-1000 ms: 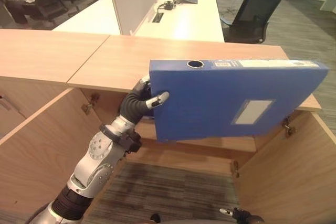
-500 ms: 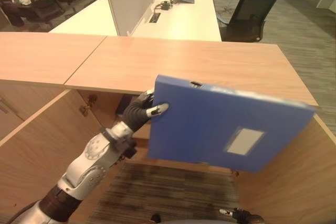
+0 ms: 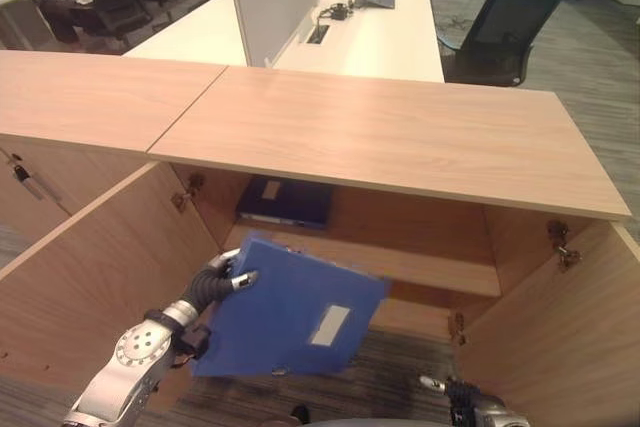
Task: Put the empty folder in the office cabinet
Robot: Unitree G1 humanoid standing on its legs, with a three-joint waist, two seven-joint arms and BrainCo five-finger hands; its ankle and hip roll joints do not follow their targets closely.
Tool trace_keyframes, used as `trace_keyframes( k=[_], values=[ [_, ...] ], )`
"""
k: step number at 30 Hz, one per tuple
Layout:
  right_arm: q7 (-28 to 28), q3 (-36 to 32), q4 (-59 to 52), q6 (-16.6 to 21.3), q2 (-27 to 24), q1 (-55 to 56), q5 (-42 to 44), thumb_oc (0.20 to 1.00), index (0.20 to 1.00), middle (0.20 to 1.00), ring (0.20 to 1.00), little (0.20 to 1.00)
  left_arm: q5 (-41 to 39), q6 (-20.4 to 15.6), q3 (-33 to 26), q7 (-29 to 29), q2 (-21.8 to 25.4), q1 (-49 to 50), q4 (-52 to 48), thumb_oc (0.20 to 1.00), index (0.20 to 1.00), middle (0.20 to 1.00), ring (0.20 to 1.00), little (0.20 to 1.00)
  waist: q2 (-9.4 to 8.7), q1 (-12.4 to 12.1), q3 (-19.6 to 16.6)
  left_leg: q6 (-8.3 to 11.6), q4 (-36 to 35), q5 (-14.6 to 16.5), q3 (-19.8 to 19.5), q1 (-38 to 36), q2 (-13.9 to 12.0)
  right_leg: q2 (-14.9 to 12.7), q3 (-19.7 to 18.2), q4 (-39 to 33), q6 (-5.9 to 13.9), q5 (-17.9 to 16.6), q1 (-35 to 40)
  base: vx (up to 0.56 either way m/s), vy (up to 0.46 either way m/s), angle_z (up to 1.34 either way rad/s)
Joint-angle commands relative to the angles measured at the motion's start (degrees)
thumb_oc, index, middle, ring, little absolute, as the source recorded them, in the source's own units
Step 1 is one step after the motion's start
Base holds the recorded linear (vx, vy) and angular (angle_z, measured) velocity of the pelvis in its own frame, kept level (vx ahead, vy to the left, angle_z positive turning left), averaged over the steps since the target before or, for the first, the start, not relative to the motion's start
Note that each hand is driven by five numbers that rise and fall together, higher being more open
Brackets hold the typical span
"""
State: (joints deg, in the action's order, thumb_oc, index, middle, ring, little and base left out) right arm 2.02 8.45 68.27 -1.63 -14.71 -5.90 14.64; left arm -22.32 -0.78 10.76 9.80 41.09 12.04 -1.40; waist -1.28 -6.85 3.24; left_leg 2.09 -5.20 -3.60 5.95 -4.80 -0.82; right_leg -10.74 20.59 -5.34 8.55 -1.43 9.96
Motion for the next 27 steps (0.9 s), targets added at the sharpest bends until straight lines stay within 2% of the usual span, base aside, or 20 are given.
trace_keyframes(
  k=[1,3,4,5,8,9,12,14,20,27],
  values=[
    [-2.23,1.01,-1.98,1.62,-0.53,-4.91,0.38,1.0,1.0,1.0,1.0,1.0,6.14,-4.07,-5.28,-2.03,0.25,-2.53,-3.45,0.2,0.2,0.2,0.2,0.2,-3.17,-0.26,-0.87,0.81,0.2,6.31,-1.09,0.98,-0.98,-5.44,1.34,0.34,4.39,-3.27,-0.69,0.0,0.0,0.0],
    [-4.61,1.12,-11.58,2.24,-2.5,-4.98,-1.97,1.0,1.0,1.0,1.0,1.0,10.86,-4.15,-7.46,-3.89,-1.56,-2.92,-1.69,0.2,0.2,0.2,0.2,0.2,-2.98,-0.12,-0.59,0.83,0.2,6.46,-1.17,0.89,-1.1,-5.44,1.4,0.34,4.29,-3.07,-0.59,0.0,0.0,0.0],
    [-4.64,1.11,-11.71,2.16,-2.53,-4.94,-1.99,1.0,1.0,1.0,1.0,1.0,10.88,-4.15,-7.46,-3.89,-1.6,-2.94,-1.69,0.2,0.2,0.2,0.2,0.2,-3.02,-0.05,-0.71,0.77,0.2,6.23,-1.22,1.16,-1.01,-5.52,1.44,0.34,4.28,-3.23,-0.82,-0.01,-0.006,-0.07],
    [-5.86,1.44,-18.32,2.42,-4.43,-4.53,-4.98,1.0,1.0,1.0,1.0,1.0,14.07,-4.47,-8.64,-5.29,-2.32,-3.67,-1.01,0.2,0.2,0.2,0.2,0.2,-2.86,0.09,-0.42,0.83,0.2,6.42,-1.21,1.0,-1.13,-5.48,1.51,0.34,4.26,-3.02,-0.68,-0.01,-0.003,-0.06],
    [-6.42,2.16,-23.77,2.39,-6.32,-4.48,-8.76,1.0,1.0,1.0,1.0,1.0,16.37,-5.04,-9.43,-6.58,-3.28,-4.62,-0.81,0.2,0.2,0.2,0.2,0.2,-2.84,0.27,-0.42,0.79,0.2,6.18,-1.28,1.32,-1.09,-5.62,1.63,0.34,4.15,-3.12,-0.93,-0.01,0.0,0.04],
    [-6.93,3.89,-28.06,2.29,-8.5,-5.15,-14.48,1.0,1.0,1.0,1.0,1.0,17.67,-5.72,-9.5,-8.02,-4.21,-6.19,-0.49,0.2,0.2,0.2,0.2,0.2,-2.88,0.32,-0.24,0.82,0.2,6.17,-1.27,1.36,-1.16,-5.7,1.81,0.34,4.09,-3.1,-0.94,0.0,0.0,0.0],
    [-6.59,7.26,-34.46,2.11,-12.87,-7.07,-24.46,1.0,1.0,1.0,1.0,1.0,14.79,-6.72,-9.18,-7.83,-5.42,-7.35,-3.33,0.2,0.2,0.2,0.2,0.2,-2.87,0.26,0.09,0.86,0.2,6.4,-1.39,1.24,-1.32,-5.63,1.85,0.34,4.08,-2.94,-0.8,0.0,0.0,0.0],
    [-6.3,10.72,-38.12,2.61,-14.91,-10.03,-29.86,1.0,1.0,1.0,1.0,1.0,13.8,-7.88,-7.81,-7.53,-4.49,-9.45,-6.59,0.2,0.2,0.2,0.2,0.2,-3.0,0.32,-0.01,0.8,0.2,6.15,-1.36,1.55,-1.3,-5.67,1.84,0.34,4.06,-3.12,-1.12,0.0,0.0,0.0],
    [-5.26,17.66,-43.81,4.21,-17.06,-17.0,-35.77,1.0,1.0,1.0,1.0,1.0,14.08,-8.99,-3.39,-6.93,-0.38,-14.69,-9.37,0.2,0.2,0.2,0.2,0.2,-3.0,0.02,-0.11,0.95,0.2,6.2,-1.01,1.39,-1.38,-5.64,1.84,0.34,4.04,-3.02,-1.03,0.0,0.0,0.0],
    [-5.0,22.26,-46.39,5.06,-18.03,-23.05,-38.43,1.0,1.0,1.0,1.0,1.0,13.32,-10.03,-0.23,-6.08,4.26,-17.76,-11.48,0.2,0.2,0.2,0.2,0.2,-3.09,-0.45,-0.19,1.02,0.2,6.24,-0.98,1.24,-1.45,-5.69,1.84,0.34,4.12,-3.08,-0.96,0.0,0.0,0.0]
  ],
)
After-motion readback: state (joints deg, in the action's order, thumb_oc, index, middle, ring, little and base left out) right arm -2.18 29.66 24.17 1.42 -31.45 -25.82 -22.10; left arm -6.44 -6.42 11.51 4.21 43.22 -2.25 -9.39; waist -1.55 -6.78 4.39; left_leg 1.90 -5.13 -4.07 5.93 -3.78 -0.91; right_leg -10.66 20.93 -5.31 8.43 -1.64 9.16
